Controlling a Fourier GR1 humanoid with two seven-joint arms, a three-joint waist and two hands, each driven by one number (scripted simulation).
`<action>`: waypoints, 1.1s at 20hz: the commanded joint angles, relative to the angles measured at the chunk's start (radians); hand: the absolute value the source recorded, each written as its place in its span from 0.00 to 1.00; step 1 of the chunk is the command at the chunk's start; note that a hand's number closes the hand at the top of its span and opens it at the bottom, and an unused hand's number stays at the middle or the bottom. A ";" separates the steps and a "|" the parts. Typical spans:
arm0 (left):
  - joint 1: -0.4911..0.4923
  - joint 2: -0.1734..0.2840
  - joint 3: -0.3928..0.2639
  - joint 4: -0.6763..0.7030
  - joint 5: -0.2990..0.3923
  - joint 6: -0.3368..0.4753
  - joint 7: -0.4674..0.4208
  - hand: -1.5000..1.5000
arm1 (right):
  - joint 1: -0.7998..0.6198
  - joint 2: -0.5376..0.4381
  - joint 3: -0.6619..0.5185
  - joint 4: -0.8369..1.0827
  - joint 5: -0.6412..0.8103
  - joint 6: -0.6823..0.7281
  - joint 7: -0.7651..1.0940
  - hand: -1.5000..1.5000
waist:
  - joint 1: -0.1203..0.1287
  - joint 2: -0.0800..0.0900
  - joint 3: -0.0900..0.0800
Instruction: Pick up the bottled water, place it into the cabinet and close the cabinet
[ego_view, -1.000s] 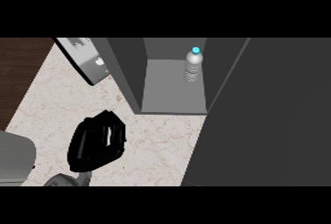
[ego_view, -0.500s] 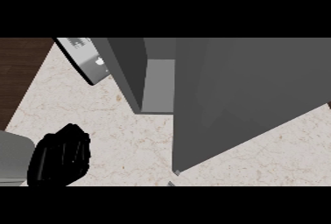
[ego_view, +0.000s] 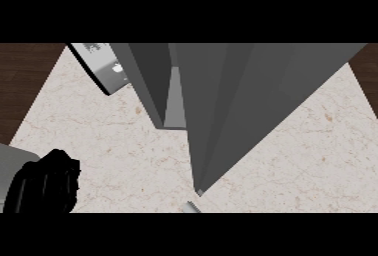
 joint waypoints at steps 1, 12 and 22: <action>0.039 0.038 0.035 -0.018 0.014 -0.047 -0.007 1.00 | -0.155 0.196 -0.031 0.255 0.024 -0.104 -0.014 1.00 | 0.009 0.001 0.000; 0.114 0.086 0.128 -0.030 0.080 -0.153 0.000 1.00 | -0.401 0.205 -0.425 0.683 -0.420 -0.006 -0.188 1.00 | 0.002 0.008 0.004; 0.123 0.082 0.180 0.018 0.067 -0.212 -0.016 1.00 | -0.581 0.135 -0.696 1.107 -0.521 0.291 -0.343 1.00 | -0.011 0.007 0.003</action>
